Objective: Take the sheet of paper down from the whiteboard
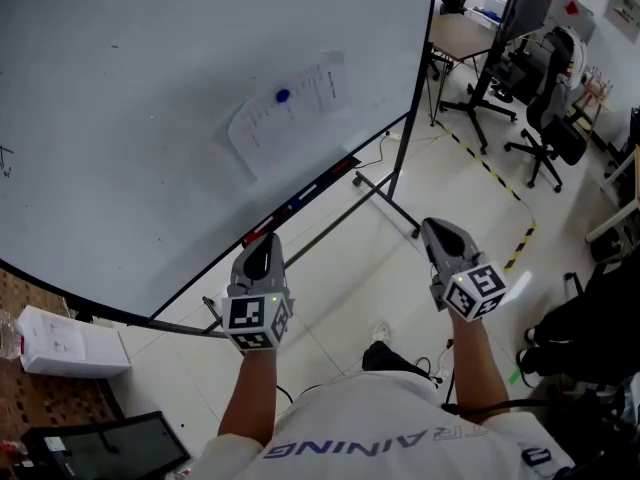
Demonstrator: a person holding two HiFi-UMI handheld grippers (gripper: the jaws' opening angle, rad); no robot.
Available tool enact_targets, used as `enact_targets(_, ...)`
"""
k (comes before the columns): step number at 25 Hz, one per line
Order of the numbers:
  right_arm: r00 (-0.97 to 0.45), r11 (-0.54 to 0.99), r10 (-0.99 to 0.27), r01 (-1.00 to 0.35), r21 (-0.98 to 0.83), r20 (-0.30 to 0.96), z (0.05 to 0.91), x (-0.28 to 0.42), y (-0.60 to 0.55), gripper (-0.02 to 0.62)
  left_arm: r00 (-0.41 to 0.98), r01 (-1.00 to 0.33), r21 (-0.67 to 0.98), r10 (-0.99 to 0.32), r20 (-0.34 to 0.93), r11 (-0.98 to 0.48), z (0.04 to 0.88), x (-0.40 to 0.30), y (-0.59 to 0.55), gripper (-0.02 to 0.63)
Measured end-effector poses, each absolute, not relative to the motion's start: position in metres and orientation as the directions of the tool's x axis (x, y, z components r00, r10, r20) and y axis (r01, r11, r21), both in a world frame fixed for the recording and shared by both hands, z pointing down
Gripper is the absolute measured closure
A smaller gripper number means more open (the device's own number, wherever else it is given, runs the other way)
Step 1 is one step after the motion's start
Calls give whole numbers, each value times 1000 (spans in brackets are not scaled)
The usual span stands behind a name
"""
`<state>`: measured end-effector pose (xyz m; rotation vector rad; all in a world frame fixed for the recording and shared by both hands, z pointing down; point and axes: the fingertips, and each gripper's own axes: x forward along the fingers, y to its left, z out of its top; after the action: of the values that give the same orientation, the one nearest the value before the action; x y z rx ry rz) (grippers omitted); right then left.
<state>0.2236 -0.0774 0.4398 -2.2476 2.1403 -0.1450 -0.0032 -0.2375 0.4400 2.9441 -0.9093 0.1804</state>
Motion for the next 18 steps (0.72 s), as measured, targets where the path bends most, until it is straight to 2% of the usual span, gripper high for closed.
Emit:
enact_targets(6, -28, 26, -1000, -996, -91, 14, 417, 307, -115, 589, 771, -635, 15, -631, 87, -773, 411, 65, -264, 604)
enact_targets(12, -124, 124, -992, -987, -104, -9, 411, 339, -164, 589, 721, -689, -1, -685, 105, -725, 404, 97, -296, 604)
enact_targets(18, -145, 147, -989, -984, -105, -30, 404, 365, -212, 589, 702, -706, -33, -706, 91, -707, 396, 117, -331, 604)
